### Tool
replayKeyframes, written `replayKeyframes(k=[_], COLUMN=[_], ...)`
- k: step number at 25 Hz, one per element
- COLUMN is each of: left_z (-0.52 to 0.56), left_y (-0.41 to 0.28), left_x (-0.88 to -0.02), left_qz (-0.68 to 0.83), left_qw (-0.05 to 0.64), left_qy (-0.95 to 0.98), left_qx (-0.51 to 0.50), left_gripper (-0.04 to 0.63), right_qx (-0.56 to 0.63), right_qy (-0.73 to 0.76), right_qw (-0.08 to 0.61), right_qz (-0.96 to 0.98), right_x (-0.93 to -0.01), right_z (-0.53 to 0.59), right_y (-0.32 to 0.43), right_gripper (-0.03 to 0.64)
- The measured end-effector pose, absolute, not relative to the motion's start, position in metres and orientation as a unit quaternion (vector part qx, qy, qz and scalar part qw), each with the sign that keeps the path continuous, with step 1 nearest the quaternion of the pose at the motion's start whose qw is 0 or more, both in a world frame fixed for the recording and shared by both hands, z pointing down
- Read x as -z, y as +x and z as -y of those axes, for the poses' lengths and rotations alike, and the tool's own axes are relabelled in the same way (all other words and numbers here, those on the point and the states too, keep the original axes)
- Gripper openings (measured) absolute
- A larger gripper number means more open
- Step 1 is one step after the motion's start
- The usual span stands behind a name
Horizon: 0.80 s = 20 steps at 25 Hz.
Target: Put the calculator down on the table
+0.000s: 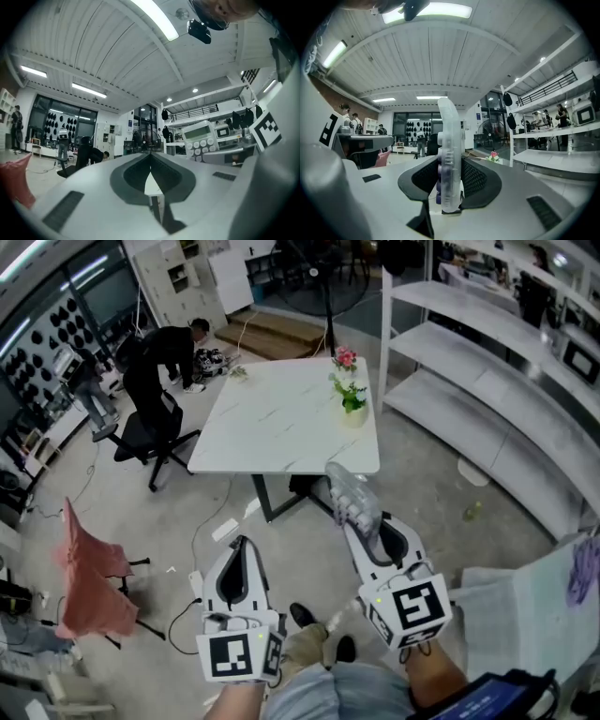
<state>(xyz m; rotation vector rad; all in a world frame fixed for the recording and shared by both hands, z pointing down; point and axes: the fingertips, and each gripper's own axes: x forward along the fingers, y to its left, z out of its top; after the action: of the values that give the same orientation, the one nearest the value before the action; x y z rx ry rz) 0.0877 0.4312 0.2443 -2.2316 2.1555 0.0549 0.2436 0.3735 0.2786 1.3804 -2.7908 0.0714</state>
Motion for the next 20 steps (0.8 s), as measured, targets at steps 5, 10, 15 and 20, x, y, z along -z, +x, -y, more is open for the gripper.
replayKeyframes(k=[5, 10, 15, 20], left_z=[-0.421, -0.388, -0.335, -0.278], left_y=[0.064, 0.035, -0.003, -0.039], left_x=[-0.252, -0.267, -0.278, -0.27], left_qz=[-0.707, -0.712, -0.708, -0.704], left_qw=[0.008, -0.003, -0.009, -0.008], left_qy=[-0.707, -0.702, -0.706, -0.711], left_qx=[-0.021, -0.016, -0.015, -0.012], left_gripper=[0.008, 0.008, 0.008, 0.008], right_qx=[-0.025, -0.037, -0.052, -0.042], right_qy=[0.438, 0.432, 0.426, 0.427], right_qw=[0.02, 0.035, 0.045, 0.042], right_qz=[0.899, 0.9, 0.902, 0.902], right_x=[-0.283, -0.298, -0.312, -0.298], right_z=[-0.358, -0.325, -0.274, -0.22], right_y=[0.227, 0.196, 0.155, 0.118], right_gripper=[0.146, 0.146, 0.146, 0.146])
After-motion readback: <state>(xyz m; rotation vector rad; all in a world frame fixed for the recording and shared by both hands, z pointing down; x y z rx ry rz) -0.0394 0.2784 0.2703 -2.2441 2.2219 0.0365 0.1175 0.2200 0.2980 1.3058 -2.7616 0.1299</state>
